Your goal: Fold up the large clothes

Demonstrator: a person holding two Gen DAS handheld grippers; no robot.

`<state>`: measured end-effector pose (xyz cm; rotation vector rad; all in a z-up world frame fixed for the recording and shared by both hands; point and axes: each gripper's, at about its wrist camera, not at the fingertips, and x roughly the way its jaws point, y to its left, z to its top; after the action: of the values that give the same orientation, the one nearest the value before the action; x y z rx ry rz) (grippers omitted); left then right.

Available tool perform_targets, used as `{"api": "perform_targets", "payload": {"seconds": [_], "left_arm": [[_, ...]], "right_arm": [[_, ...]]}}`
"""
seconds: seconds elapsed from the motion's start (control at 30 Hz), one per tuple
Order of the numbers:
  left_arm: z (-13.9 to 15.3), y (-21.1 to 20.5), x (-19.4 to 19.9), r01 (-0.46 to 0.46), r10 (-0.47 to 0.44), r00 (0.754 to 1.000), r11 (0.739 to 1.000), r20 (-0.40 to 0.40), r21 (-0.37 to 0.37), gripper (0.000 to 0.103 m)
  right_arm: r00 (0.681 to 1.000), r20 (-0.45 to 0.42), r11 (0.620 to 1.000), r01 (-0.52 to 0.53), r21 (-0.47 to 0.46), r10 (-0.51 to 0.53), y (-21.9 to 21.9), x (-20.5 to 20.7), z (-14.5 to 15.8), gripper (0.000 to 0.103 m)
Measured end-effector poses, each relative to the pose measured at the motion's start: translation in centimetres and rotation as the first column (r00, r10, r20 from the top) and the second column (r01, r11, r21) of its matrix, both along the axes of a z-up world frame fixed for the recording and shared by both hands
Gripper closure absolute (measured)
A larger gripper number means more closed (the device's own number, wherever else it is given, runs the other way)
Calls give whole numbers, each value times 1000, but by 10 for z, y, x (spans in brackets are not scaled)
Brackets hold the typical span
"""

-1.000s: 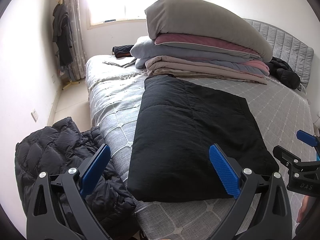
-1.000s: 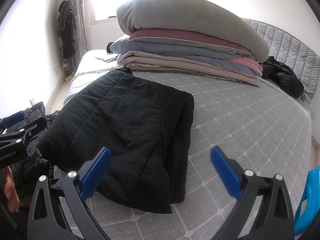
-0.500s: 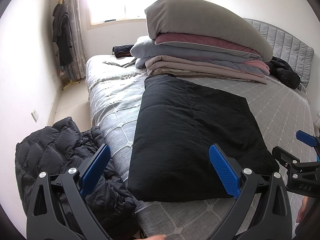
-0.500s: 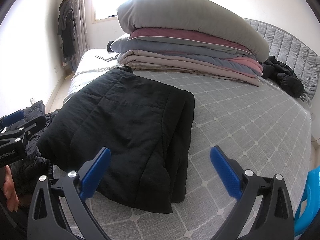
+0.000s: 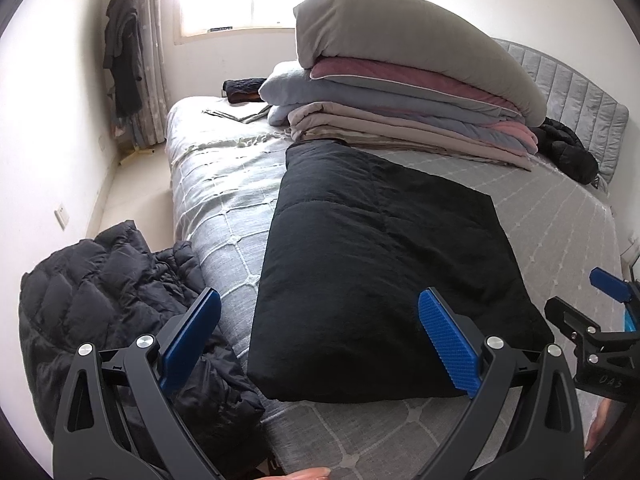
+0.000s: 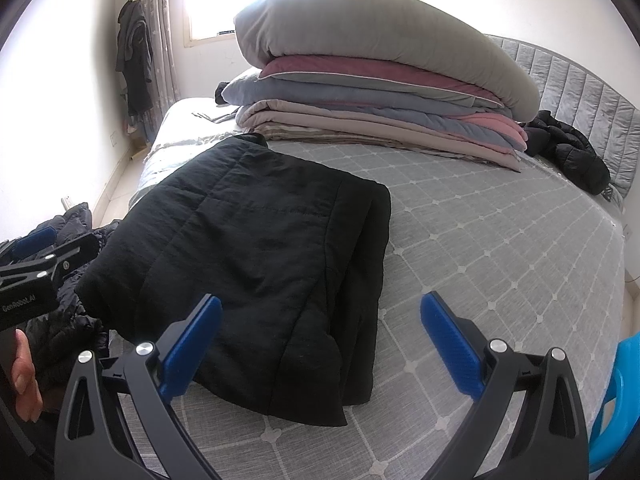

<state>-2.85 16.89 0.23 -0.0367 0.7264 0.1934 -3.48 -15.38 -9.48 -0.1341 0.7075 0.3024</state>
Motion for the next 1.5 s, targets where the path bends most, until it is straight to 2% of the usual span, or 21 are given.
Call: {"api": "perform_targets", "payload": {"seconds": [0.63,0.77,0.93,1.1,1.33,1.5], "left_arm": [[-3,-5,3,-10,10,1000,999,-20,32,8],[-6,-7,6,-11,13,999,999,-47,53,8],[-6,-12,4,-13,16,999,997,-42,74,8],[-6,-13,5,-23,26,998,997,-53,72,8],[-10,-12,4,16,-16,997,1000,-73,-2,8],[-7,-15,1,10,-9,999,999,-45,37,8]], "right_arm": [[1000,-4,1000,-9,-1,9,0,2,2,7],[1000,-5,1000,-10,-2,10,0,2,2,7],[1000,-7,1000,-11,0,11,0,2,2,7],[1000,-7,1000,-11,0,11,0,2,2,7],[1000,-8,1000,-10,1,10,0,1,2,7],[1000,-8,1000,-11,2,11,0,2,2,7]]}}
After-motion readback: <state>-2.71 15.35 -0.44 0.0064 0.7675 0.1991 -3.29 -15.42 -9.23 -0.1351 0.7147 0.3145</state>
